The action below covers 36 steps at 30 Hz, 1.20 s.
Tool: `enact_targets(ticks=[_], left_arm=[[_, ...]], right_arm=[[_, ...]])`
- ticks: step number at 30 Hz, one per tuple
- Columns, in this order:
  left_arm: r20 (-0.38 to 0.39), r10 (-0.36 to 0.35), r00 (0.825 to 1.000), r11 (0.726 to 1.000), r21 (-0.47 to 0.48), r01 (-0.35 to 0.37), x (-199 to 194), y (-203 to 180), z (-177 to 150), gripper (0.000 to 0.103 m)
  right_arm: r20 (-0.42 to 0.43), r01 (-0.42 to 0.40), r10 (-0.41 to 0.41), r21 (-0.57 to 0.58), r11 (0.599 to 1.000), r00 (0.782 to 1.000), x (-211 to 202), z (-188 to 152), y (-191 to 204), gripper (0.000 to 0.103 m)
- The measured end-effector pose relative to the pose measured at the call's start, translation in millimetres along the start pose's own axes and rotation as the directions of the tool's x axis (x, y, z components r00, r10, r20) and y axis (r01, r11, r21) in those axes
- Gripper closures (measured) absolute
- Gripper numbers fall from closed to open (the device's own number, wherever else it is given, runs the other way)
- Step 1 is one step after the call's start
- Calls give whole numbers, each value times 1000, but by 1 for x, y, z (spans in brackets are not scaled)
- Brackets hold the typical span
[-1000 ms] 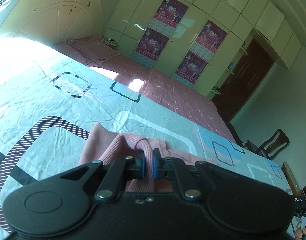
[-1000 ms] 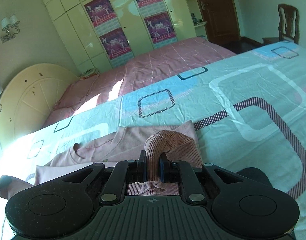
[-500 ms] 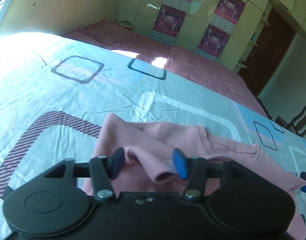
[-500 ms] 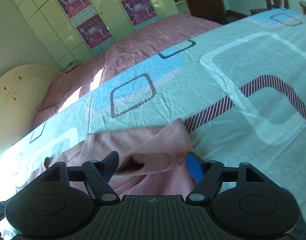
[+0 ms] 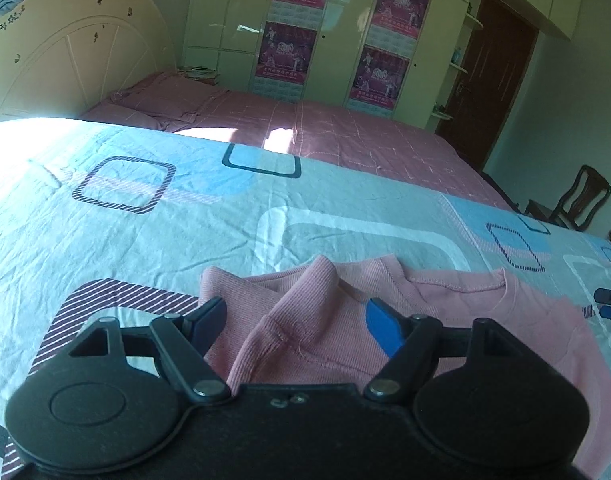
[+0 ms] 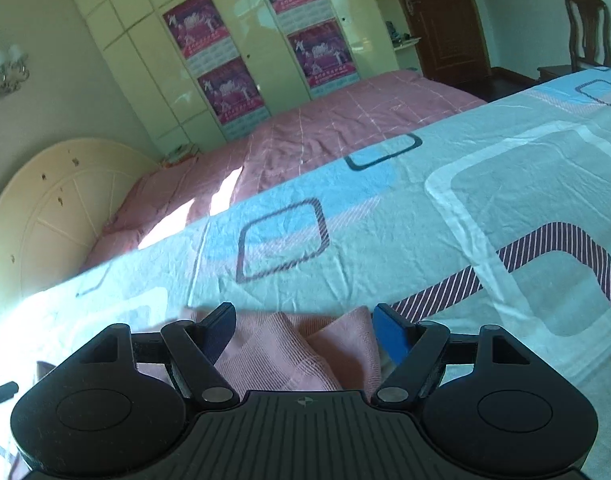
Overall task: Fold small clothes
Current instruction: 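Carry the held hem over the body toward the collar with both tools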
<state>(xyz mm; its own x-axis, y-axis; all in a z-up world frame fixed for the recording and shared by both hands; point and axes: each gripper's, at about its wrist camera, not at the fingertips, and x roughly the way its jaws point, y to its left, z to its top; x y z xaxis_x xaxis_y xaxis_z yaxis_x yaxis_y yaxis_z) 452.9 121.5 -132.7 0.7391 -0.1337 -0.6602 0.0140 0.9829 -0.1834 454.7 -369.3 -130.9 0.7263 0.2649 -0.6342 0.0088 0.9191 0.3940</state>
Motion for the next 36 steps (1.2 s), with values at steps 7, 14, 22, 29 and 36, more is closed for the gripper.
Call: enact_targets(ticks=[7,14,22,29,36], left_arm=[[-62,-17,998,998,59,21,38,-3,0,56],[-62,-31,998,998,58,35,37,11,-3,86],[50,-28,998,994,111,22,19,-2,-2,95],[173,74,982,997,7,-77,18,1,9,95],[62,168,984,986,7,-169,45,10,-16,95]], right_arm=[[-103,-37,26,-109,993,994,30,-9,8,29],[-169,-66,28,-219,974,985,43,-15,12,63],[-111,-83,56,-260,962,992,31,-10,20,94],[51,27,-16,-211,977,999,22,0,23,95],[-61,40,-48,-129,991,997,45,-12,3,94]])
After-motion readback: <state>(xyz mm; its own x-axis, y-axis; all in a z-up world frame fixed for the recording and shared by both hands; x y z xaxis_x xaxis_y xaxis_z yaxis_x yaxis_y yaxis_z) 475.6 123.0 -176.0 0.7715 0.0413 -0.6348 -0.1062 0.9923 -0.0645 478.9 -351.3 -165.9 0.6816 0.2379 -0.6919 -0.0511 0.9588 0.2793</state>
